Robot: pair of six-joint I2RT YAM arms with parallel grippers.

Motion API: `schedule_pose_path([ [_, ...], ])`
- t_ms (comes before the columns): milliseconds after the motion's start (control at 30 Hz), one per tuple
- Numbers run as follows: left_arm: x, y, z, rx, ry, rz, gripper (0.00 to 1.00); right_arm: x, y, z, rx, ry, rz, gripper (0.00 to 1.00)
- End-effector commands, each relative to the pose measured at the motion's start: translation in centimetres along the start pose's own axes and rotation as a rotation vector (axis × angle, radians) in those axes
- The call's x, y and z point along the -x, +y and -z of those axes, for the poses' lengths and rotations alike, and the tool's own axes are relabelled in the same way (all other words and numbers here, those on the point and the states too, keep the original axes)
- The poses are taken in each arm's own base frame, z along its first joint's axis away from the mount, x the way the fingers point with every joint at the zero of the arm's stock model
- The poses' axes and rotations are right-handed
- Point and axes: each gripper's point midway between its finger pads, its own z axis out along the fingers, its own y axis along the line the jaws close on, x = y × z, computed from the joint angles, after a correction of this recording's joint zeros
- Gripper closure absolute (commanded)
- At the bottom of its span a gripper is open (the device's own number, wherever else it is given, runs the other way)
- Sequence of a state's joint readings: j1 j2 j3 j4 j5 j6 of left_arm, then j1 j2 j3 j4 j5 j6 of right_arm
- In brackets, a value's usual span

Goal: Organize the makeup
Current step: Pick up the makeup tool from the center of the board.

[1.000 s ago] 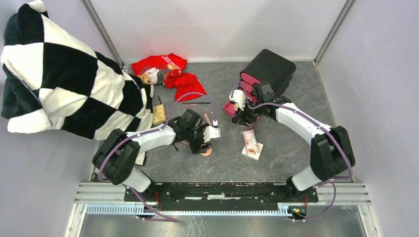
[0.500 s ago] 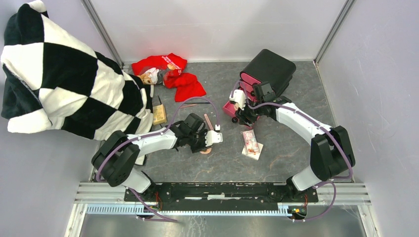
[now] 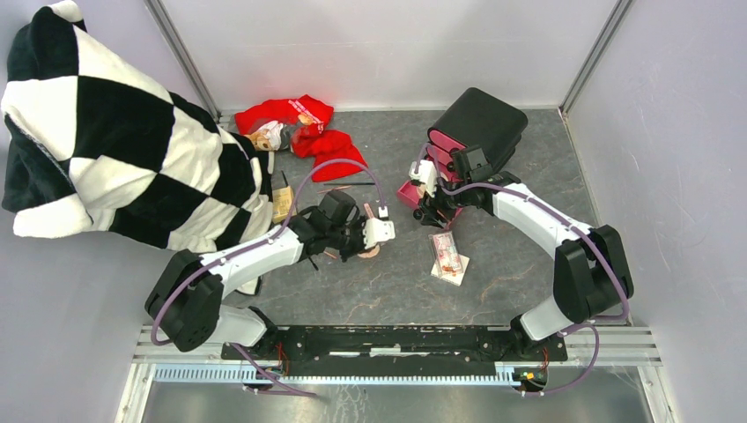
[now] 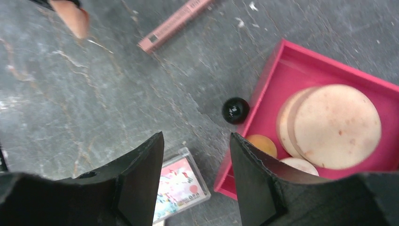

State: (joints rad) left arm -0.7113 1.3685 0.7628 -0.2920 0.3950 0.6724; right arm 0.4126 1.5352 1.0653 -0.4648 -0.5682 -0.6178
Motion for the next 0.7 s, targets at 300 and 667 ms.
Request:
schedule_pose_path([
  [300,12.8,2.8,3.1,-0.037,-0.411,0.157,0.98,5.4,6.3,1.4,0.308,-0.32,0.013,0.27],
  [667,13.9,3.2,2.5,-0.029,-0.487,0.204,0.98,5.8,7.6,0.6,0.433,-0.361,-0.072,0.33],
])
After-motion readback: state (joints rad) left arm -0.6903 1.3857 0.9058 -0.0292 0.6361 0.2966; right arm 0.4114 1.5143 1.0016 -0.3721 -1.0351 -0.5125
